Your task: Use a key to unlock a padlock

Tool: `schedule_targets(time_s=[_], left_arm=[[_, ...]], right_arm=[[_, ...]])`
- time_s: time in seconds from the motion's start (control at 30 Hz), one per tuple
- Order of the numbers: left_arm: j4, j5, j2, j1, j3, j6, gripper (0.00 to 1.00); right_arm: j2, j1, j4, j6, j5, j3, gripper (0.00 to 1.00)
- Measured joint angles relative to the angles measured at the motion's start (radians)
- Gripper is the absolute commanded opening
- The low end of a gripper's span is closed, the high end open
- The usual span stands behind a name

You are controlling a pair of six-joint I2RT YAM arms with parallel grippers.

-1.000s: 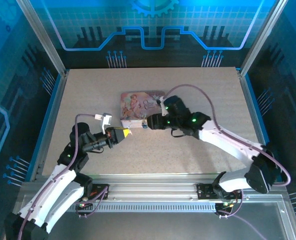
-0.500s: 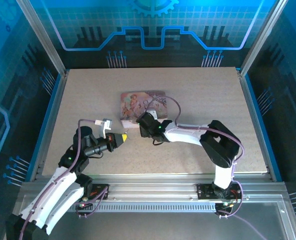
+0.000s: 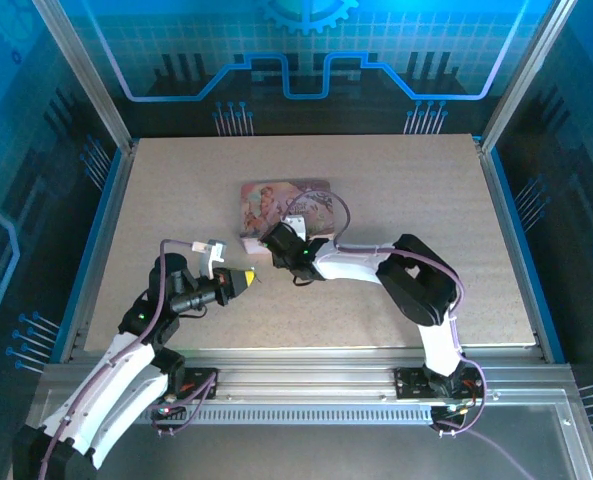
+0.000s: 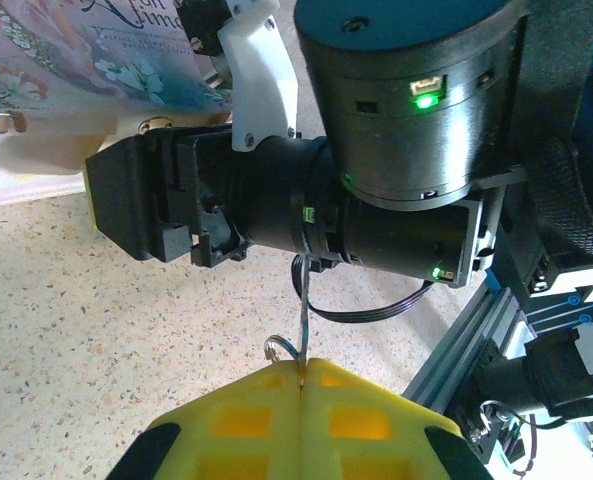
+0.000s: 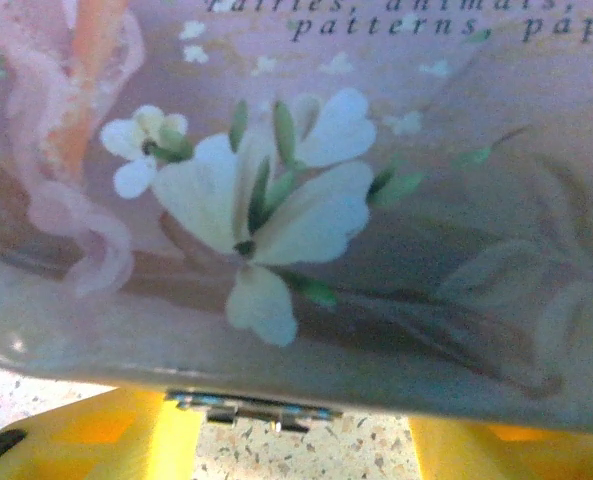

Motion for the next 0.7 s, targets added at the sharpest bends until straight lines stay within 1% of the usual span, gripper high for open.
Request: schedule_targets(time_s=[0.17,0.33,0.43,0.5,0.6,0.7], left_arm=[[0.0,0.0,0.0,0.0,0.0,0.0,0.0],[0.0,0.0,0.0,0.0,0.0,0.003,0.0],[0.0,0.001,0.0,0.001,0.0,0.005,0.0],[-0.001,0.001,0.0,0.002,0.0,0.005,0.0],[-0.004,0.001,0.0,0.004,0.0,0.007,0.0],[-0.004,0.001,0.0,0.005,0.0,0.007,0.0]], right_arm=[[0.013,0.001,0.0,0.032,0.031,0.012,0.55],[0.026,0.008,0.011,0.044,0.064,0.016,0.49],[0.045,0.012,0.019,0.046,0.078,0.033,0.4],[0.056,0.012,0.027,0.045,0.082,0.039,0.29],[0.058,0.012,0.031,0.042,0.087,0.039,0.16],[0.056,0.012,0.032,0.035,0.091,0.039,0.08]])
